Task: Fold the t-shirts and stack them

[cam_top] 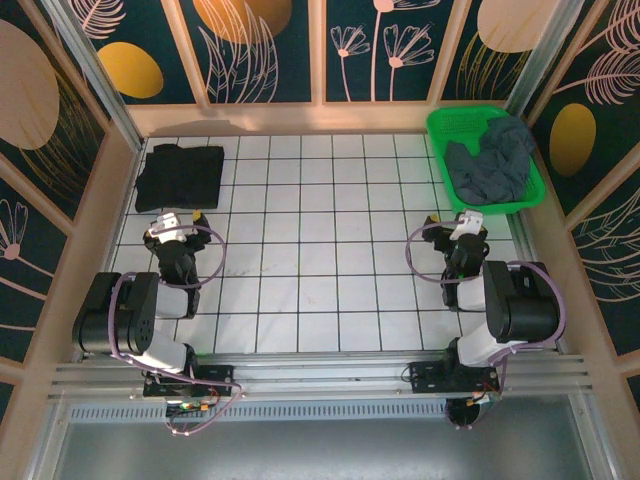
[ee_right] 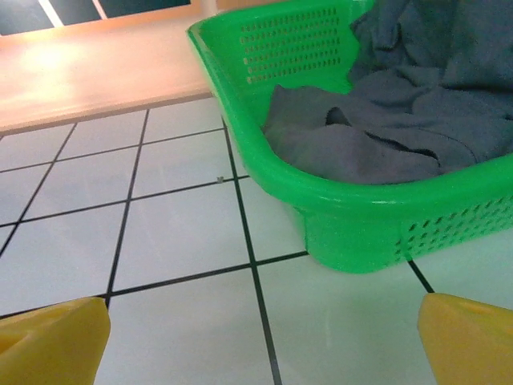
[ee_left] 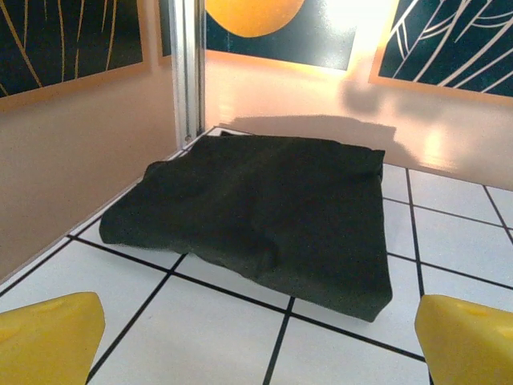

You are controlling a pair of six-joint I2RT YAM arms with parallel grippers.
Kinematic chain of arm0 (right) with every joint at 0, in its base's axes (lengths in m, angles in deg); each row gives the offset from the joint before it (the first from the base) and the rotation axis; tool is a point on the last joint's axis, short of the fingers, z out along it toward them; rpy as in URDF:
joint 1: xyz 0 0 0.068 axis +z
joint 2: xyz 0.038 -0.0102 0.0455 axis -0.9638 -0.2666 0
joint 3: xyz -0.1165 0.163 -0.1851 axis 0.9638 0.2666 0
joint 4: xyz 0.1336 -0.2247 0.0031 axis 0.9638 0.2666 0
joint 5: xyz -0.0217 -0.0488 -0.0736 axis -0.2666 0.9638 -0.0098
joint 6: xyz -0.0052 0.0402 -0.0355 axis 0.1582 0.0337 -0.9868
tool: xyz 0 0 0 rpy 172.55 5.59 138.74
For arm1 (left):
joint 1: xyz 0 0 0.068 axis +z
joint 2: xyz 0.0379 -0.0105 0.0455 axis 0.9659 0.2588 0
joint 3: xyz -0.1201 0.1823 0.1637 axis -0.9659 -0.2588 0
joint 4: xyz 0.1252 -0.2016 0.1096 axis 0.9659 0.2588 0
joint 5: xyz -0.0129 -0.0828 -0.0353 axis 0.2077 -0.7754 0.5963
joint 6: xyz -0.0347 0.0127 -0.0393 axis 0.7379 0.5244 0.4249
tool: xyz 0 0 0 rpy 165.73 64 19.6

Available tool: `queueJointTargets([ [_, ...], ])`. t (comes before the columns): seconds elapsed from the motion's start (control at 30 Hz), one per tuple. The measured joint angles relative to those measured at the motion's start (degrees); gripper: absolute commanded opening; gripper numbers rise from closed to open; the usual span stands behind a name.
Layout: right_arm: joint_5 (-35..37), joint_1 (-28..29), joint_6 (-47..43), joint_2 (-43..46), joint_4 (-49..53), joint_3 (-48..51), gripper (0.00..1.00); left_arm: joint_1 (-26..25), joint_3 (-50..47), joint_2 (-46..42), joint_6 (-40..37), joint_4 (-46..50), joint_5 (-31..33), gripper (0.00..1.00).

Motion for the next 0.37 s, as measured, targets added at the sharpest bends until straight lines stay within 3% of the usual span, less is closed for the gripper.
queueJointTargets([
  [0.37,-1.99,0.0,-0.04,0.0,-0.79,0.0,0.99,-0.02,0.0,0.0,-0.22,-0.02,-0.57,0.99],
])
